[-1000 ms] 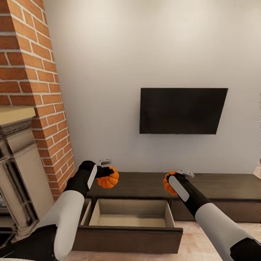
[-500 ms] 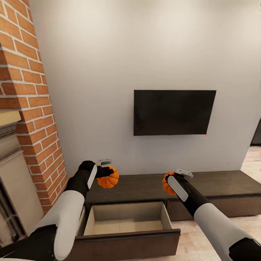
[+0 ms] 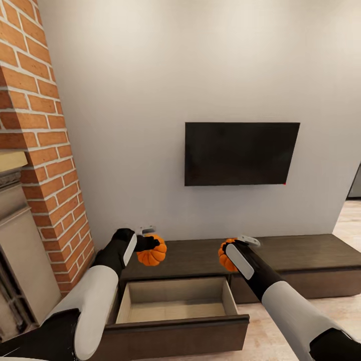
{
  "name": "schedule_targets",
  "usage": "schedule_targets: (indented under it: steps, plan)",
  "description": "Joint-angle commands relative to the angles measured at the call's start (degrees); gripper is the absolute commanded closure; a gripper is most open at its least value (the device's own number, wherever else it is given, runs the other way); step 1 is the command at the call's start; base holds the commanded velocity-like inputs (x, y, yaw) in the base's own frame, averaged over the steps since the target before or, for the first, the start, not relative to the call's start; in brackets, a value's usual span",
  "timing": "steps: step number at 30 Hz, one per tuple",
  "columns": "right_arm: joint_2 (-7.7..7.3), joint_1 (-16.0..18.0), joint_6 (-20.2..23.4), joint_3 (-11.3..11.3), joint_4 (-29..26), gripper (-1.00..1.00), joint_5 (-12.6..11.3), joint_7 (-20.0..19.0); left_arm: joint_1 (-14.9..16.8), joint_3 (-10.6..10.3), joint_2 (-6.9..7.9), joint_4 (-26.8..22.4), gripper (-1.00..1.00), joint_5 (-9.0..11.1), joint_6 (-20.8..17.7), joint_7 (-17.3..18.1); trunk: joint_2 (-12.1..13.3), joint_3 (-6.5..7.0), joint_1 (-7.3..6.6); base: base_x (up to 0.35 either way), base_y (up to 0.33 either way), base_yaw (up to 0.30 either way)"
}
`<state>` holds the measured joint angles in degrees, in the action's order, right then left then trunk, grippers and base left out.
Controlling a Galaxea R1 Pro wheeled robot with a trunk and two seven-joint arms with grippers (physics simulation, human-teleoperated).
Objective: Place each of the two pumpkins and all three candles from the living room inside a cabinet in the living room (use any cabinet), then make sure every cabinet is closed, and position the cauldron so it is next to a table in the living room.
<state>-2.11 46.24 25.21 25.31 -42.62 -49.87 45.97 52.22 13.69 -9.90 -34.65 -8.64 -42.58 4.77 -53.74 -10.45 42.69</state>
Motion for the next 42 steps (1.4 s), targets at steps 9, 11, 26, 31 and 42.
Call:
schedule_targets:
  steps: [9,11,26,31,42]
  plan:
    - [8.28,1.3,12.2,0.5,0.0,1.00,0.5,0.0,0.1,0.3,-0.09,5.5,1.00,6.0,-0.8,-10.4,-0.1,-0.08,0.01,0.000,0.000,0.000]
    - [10.34,3.1,16.5,0.5,0.1,1.00,0.6,0.0,0.1,0.2,-0.09,5.5,1.00,7.6,-1.1,-15.6,-0.1,-0.08,0.01,0.000,0.000,0.000]
    - [5.62,8.6,20.7,0.3,10.6,1.00,5.2,-19.3,0.1,0.3,-0.09,1.8,1.00,8.8,-3.3,-20.3,-0.1,-0.08,0.01,0.000,0.000,0.000]
    - [7.18,8.6,19.2,0.7,14.5,1.00,12.2,-20.9,0.1,0.3,-0.09,0.9,1.00,8.7,-11.5,-20.5,-0.1,-0.08,0.01,0.074,0.012,0.000]
    - [9.61,8.6,18.7,0.6,19.3,1.00,14.6,-21.1,0.1,0.5,-0.09,0.0,1.00,8.9,-14.8,-20.9,-0.1,-0.08,0.01,0.310,0.022,0.000]
